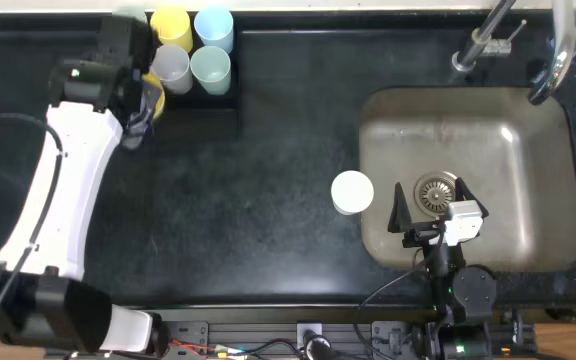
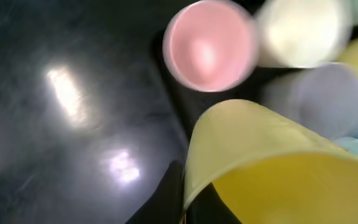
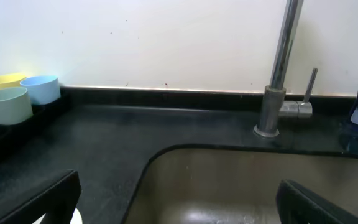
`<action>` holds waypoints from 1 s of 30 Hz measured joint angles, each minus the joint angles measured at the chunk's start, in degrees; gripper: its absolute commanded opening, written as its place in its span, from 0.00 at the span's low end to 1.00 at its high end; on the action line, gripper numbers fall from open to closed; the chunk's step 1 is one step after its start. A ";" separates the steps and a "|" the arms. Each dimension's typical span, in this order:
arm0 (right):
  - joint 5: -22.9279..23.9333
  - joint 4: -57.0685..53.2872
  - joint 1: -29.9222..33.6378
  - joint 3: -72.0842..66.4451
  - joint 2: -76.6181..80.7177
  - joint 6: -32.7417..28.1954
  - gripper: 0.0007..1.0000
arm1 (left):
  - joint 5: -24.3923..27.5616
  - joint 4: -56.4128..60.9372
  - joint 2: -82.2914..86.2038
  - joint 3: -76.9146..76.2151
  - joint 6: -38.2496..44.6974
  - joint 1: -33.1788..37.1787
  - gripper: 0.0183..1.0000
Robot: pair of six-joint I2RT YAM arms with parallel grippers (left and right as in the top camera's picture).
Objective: Store Cups
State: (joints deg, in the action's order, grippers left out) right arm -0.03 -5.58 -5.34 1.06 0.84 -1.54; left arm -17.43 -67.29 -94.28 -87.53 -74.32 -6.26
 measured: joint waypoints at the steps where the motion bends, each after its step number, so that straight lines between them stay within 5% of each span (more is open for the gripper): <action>1: -0.02 0.04 0.00 0.00 0.00 0.00 1.00 | 0.39 0.74 0.00 1.16 -0.66 0.11 0.02; 30: 0.02 0.02 0.00 0.00 0.00 0.00 1.00 | 5.90 14.62 -8.39 6.84 -8.11 0.15 0.05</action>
State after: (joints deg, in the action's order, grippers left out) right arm -0.01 -5.56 -5.34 1.06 0.84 -1.54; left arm -11.53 -52.66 -102.67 -80.68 -82.43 -6.11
